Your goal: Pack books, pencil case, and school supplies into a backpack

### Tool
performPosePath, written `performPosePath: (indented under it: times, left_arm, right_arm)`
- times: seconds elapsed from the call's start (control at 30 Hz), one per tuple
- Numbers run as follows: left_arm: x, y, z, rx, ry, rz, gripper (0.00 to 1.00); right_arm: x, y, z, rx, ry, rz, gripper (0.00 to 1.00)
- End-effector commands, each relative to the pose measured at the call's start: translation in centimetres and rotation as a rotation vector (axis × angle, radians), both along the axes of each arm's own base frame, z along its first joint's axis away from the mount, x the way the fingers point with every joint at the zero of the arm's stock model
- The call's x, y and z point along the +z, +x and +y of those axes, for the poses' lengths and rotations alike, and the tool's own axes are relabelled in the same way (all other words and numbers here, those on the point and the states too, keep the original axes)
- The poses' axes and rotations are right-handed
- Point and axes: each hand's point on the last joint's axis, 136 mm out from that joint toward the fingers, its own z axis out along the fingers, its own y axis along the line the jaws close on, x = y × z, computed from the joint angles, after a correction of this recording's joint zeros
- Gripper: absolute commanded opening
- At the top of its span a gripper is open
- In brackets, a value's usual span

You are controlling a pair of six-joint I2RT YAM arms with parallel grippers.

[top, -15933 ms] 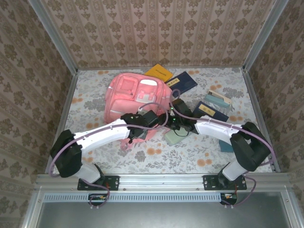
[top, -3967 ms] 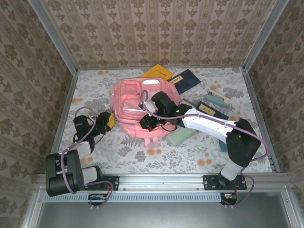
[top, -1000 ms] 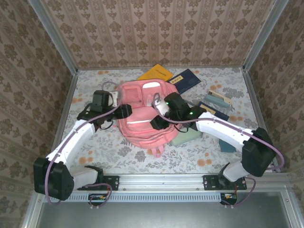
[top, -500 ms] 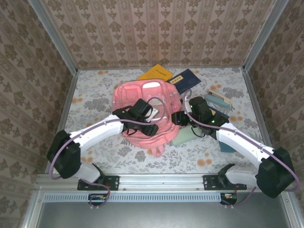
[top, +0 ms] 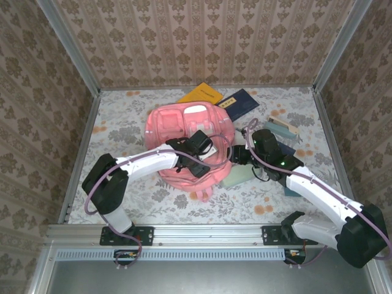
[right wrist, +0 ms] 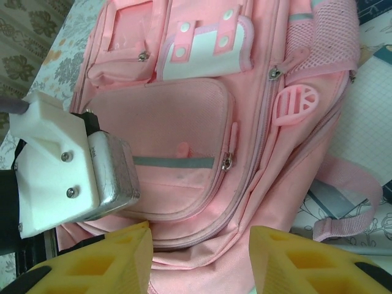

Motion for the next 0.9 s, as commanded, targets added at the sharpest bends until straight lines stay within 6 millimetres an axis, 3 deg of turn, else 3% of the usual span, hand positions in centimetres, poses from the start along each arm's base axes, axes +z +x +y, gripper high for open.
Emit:
performPosePath:
  times: [0.0, 0.2, 0.3, 0.4, 0.5, 0.73, 0.87]
  left_arm:
    - [0.7, -0.9, -0.7, -0.062, -0.033, 0.031, 0.74]
    - [-2.2, 0.7, 0.9, -0.049, 0.125, -0.020, 0.68]
    - [-2.5, 2.1, 1.2, -0.023, 0.150, -0.075, 0.60]
    - [-1.8, 3.4, 1.4, 0.005, 0.166, -0.139, 0.32]
    - [0.5, 4.4, 1.6, 0.051, 0.130, -0.205, 0.00]
    - [9.0, 6.6, 4.6, 0.262, -0.088, -0.244, 0.00]
    - [12.6, 7.2, 6.3, 0.340, -0.152, -0.254, 0.00]
  right_arm:
    - [-0.2, -0.4, -1.0, -0.040, -0.002, 0.006, 0.46]
    - [-0.2, -0.6, -1.1, -0.043, 0.008, 0.006, 0.46]
    - [-0.1, -0.6, -0.9, -0.037, 0.014, 0.004, 0.46]
    - [0.0, -0.6, -0.8, -0.032, 0.020, -0.001, 0.46]
    - [0.2, -0.6, -0.7, -0.029, 0.026, -0.003, 0.47]
    - [0.3, -0.3, 0.5, 0.015, 0.062, 0.014, 0.47]
    - [0.0, 0.2, 1.8, 0.046, 0.088, 0.041, 0.47]
